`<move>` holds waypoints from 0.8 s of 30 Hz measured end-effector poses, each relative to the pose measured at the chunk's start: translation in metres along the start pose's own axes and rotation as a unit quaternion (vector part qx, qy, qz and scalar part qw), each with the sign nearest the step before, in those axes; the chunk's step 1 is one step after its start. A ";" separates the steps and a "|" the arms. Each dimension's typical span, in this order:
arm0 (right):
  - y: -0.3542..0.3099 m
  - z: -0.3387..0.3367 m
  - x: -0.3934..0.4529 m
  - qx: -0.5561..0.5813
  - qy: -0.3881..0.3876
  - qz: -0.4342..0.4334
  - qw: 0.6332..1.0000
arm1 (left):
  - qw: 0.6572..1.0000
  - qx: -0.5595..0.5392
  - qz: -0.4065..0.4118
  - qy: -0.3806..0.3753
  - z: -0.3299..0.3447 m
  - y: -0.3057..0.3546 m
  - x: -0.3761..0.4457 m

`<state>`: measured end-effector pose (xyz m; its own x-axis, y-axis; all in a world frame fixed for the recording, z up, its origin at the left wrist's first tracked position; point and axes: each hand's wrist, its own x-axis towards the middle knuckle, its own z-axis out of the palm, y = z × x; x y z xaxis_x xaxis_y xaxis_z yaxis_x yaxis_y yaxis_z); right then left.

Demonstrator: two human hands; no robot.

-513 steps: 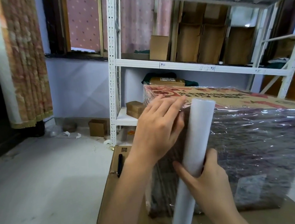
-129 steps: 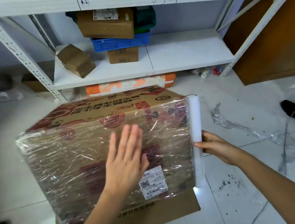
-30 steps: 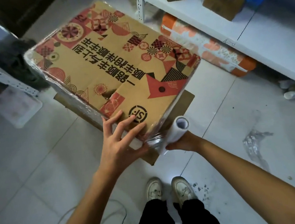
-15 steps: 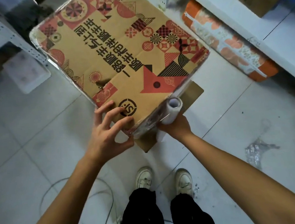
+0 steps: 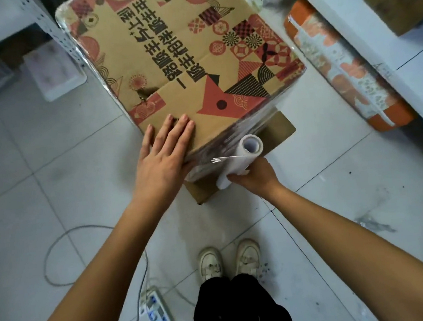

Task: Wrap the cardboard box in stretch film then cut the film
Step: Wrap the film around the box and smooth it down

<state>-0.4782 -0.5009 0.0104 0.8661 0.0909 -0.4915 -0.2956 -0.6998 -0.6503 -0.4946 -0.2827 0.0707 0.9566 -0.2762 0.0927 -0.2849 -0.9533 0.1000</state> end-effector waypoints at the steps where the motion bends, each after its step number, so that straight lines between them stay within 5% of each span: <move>1: 0.003 -0.001 -0.001 0.007 0.010 -0.002 1.000 | 1.000 -0.005 0.000 0.001 0.000 -0.001 -0.001; 14: -0.014 0.005 0.016 0.100 0.121 0.078 0.985 | 0.999 -0.040 0.000 -0.006 0.003 -0.004 -0.001; 17: -0.017 0.008 0.016 0.158 0.087 0.053 0.982 | 0.999 -0.047 -0.006 -0.014 0.003 -0.004 -0.002; 24: -0.004 -0.017 0.005 0.084 0.028 0.013 0.996 | 0.999 -0.047 -0.008 0.004 0.004 0.002 0.000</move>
<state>-0.4659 -0.5094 0.0204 0.8766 0.0315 -0.4801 -0.3779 -0.5727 -0.7275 -0.4946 -0.2847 0.0671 0.9606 -0.2597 0.0991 -0.2746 -0.9416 0.1950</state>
